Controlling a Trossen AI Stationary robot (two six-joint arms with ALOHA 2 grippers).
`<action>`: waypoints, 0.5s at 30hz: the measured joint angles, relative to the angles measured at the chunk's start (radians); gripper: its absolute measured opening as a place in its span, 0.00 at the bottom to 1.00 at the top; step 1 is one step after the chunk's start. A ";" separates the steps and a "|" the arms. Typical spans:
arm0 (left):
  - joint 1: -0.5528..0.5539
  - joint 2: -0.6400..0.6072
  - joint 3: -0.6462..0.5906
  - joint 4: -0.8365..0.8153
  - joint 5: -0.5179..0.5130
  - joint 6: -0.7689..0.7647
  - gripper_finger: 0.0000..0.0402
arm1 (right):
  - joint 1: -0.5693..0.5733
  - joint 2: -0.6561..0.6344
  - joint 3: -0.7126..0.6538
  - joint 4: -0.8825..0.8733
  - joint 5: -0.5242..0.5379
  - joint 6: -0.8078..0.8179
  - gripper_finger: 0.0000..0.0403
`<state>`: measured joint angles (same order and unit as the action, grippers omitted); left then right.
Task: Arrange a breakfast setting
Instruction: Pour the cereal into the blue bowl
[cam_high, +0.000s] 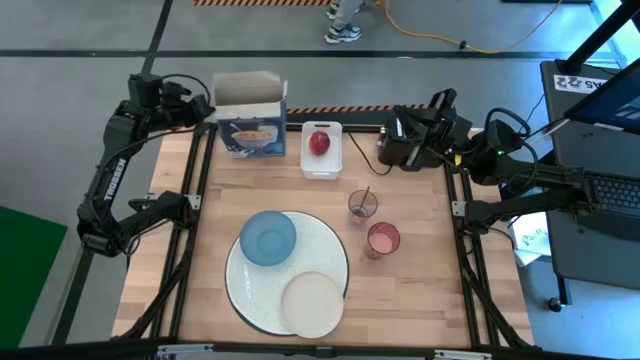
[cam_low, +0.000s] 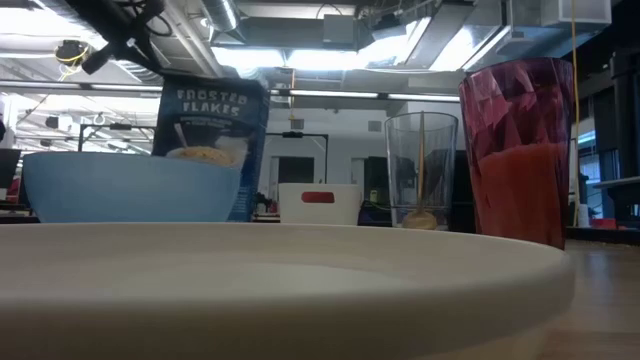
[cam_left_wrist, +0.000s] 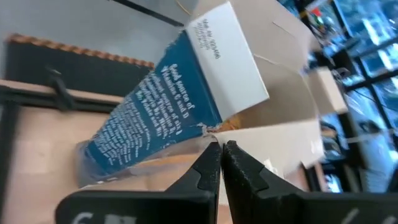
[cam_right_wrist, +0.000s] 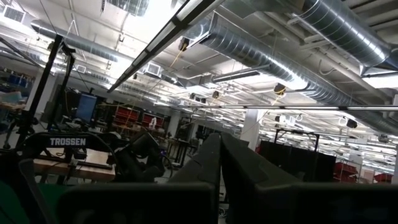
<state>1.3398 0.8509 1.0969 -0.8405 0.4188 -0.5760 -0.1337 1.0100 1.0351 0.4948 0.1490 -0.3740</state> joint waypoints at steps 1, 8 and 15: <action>-0.004 0.000 0.000 -0.001 0.015 -0.007 0.02 | 0.000 0.000 0.000 -0.003 0.000 0.000 0.04; -0.097 0.001 0.000 0.003 0.048 -0.064 0.00 | 0.000 0.000 -0.001 -0.033 0.000 0.000 0.04; -0.195 0.007 0.000 -0.008 0.092 -0.078 0.01 | 0.000 0.000 -0.001 -0.035 -0.002 0.000 0.04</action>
<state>1.1451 0.8581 1.0969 -0.8486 0.5107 -0.6540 -0.1333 1.0096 1.0344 0.4599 0.1467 -0.3740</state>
